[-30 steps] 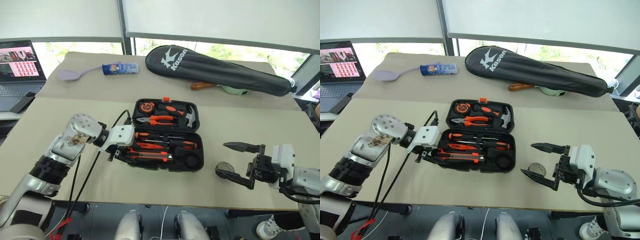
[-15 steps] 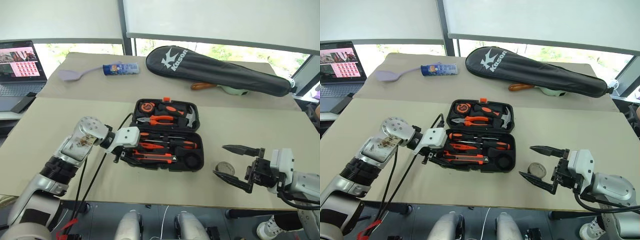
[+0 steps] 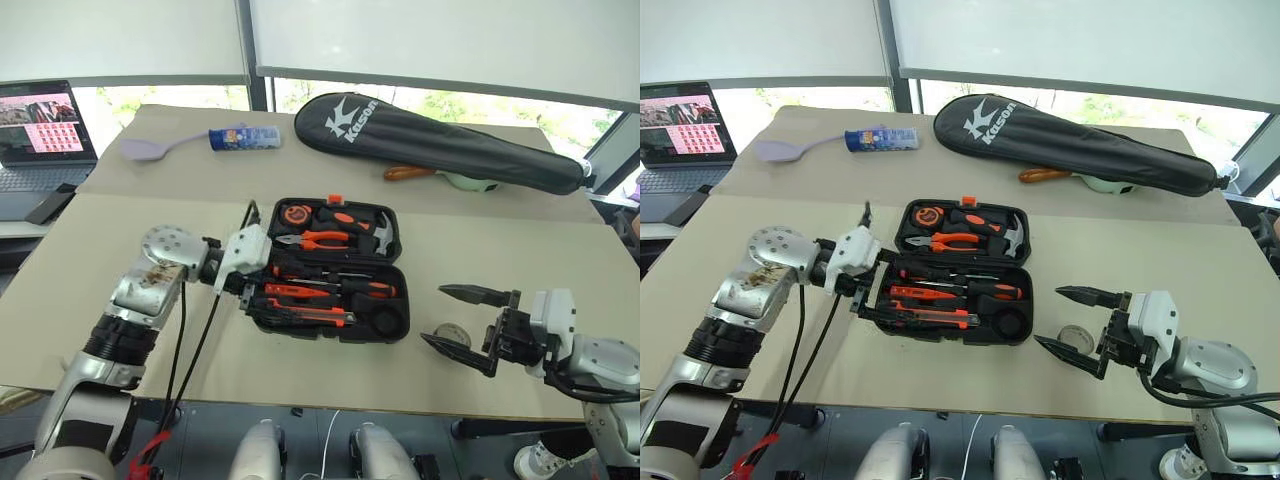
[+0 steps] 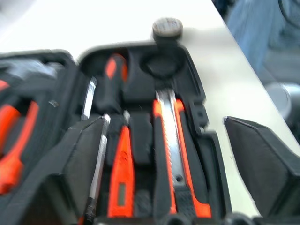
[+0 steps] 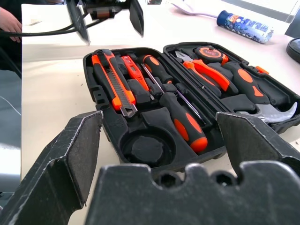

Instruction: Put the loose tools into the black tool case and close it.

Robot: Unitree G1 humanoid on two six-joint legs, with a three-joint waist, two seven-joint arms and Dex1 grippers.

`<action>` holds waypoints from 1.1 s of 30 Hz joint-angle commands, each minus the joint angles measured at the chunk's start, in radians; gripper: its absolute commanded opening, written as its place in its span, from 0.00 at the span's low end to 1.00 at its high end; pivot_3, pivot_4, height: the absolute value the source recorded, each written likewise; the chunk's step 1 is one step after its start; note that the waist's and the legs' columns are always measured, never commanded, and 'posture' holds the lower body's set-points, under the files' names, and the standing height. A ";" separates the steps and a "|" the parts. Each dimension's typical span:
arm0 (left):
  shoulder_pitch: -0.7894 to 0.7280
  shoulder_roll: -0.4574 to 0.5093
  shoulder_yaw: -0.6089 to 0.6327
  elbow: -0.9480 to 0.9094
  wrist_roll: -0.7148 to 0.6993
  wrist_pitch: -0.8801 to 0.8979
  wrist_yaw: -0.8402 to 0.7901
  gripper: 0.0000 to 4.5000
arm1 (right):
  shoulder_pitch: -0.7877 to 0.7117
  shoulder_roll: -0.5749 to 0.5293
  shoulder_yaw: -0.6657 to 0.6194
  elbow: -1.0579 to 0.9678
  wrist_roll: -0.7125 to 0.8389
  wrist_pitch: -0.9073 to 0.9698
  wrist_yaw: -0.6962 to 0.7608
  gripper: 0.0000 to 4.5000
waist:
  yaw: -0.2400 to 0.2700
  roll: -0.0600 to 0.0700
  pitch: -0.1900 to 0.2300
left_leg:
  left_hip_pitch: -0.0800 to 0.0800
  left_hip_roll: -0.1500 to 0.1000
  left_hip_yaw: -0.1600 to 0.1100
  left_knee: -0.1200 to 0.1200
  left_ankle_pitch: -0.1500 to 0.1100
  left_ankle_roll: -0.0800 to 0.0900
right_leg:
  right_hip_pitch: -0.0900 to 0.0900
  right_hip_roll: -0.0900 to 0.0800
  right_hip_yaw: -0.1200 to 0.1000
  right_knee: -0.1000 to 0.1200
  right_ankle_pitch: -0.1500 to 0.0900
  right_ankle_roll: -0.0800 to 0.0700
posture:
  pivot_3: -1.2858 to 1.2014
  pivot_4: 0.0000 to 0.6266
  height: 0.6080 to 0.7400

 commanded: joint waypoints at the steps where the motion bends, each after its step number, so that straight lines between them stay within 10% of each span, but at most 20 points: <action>1: 0.034 0.025 0.018 0.013 -0.003 -0.048 -0.027 0.56 | -0.005 0.003 -0.023 -0.002 -0.002 -0.035 0.001 1.00 | 0.000 0.000 0.000 | 0.000 0.000 0.000 0.000 0.000 0.000 | 0.000 0.000 0.000 0.000 0.000 0.000 | 0.52 0.24 1.00; 8: 0.102 0.054 0.012 0.014 0.021 -0.078 -0.030 0.01 | 0.032 0.006 -0.036 -0.006 -0.005 -0.049 -0.006 1.00 | 0.000 0.000 0.000 | 0.000 0.000 0.000 0.000 0.000 0.000 | 0.000 0.000 0.000 0.000 0.000 0.000 | 0.52 0.24 1.00; 33: 0.163 -0.075 -0.137 0.170 0.177 0.139 0.196 0.00 | 0.024 0.040 -0.010 0.013 -0.030 -0.080 -0.026 1.00 | 0.009 0.017 -0.019 | 0.018 0.000 0.001 0.000 0.000 0.000 | 0.018 0.000 0.000 -0.001 0.000 0.000 | 0.52 0.24 1.00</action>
